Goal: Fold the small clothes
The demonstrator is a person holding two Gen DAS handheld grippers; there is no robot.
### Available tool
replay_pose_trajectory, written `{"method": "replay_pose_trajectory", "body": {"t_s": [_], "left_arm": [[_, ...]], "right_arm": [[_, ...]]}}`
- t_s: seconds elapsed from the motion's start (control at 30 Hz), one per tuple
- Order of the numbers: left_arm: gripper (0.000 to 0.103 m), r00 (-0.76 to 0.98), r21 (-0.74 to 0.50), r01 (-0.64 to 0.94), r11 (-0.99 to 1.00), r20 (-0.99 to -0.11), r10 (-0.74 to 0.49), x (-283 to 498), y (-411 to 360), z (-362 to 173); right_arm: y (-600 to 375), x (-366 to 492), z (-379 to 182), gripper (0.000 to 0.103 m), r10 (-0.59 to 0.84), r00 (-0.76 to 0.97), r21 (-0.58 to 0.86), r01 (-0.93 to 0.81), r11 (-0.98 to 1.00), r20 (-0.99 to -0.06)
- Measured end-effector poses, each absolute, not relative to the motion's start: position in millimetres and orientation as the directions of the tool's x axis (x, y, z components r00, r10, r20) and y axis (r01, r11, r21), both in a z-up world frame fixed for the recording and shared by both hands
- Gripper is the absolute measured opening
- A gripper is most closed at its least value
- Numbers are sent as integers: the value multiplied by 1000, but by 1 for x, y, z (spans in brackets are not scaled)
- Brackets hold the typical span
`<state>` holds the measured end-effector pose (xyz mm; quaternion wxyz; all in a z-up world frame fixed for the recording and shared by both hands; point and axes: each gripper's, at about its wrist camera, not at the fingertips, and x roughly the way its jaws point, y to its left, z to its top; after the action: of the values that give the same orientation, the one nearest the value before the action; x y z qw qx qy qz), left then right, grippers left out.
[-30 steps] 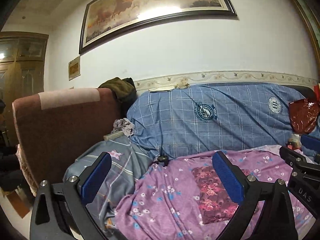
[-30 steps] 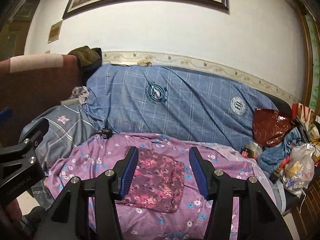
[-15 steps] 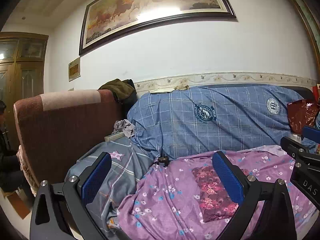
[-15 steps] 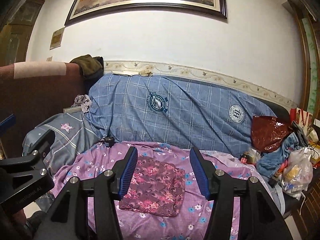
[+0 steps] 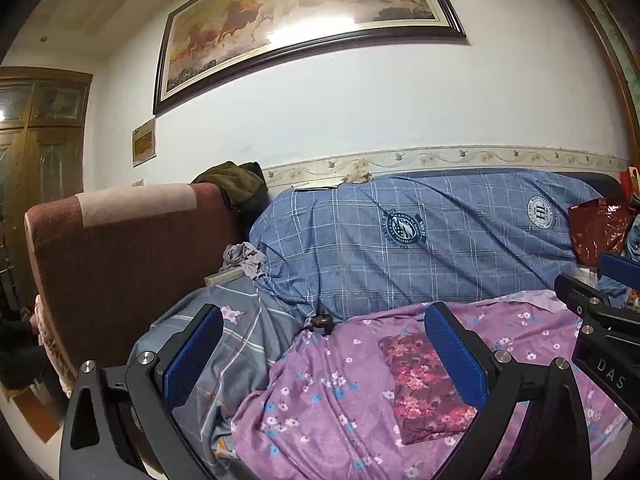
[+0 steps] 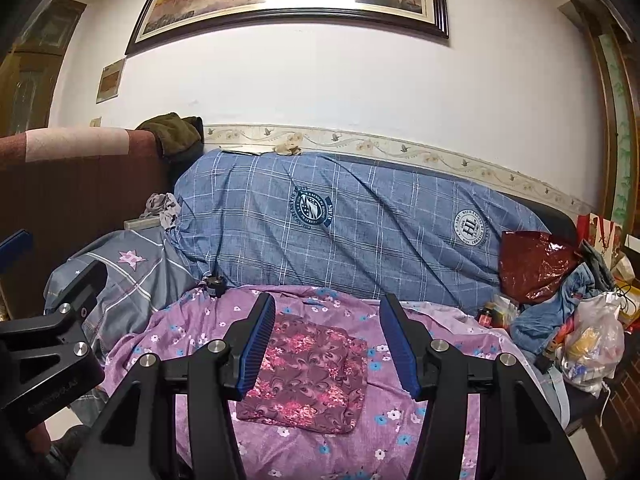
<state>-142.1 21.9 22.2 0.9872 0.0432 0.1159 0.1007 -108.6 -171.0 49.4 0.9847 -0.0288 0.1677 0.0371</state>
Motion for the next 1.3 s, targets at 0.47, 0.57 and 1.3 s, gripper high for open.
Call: {"method": "replay_pose_trajectory", "body": {"t_s": [0.47, 0.57, 1.3], "left_arm": [[102, 953, 107, -178, 978, -229, 198, -138, 17, 20], [102, 953, 106, -174, 979, -232, 194, -137, 14, 21], [102, 954, 112, -144, 983, -249, 168, -127, 3, 24]], "right_arm": [[-177, -107, 47, 56, 47, 939, -33, -62, 998, -339], [-179, -106, 46, 56, 44, 939, -30, -58, 998, -342], [-192, -93, 38, 56, 24, 933, -16, -32, 999, -360]]}}
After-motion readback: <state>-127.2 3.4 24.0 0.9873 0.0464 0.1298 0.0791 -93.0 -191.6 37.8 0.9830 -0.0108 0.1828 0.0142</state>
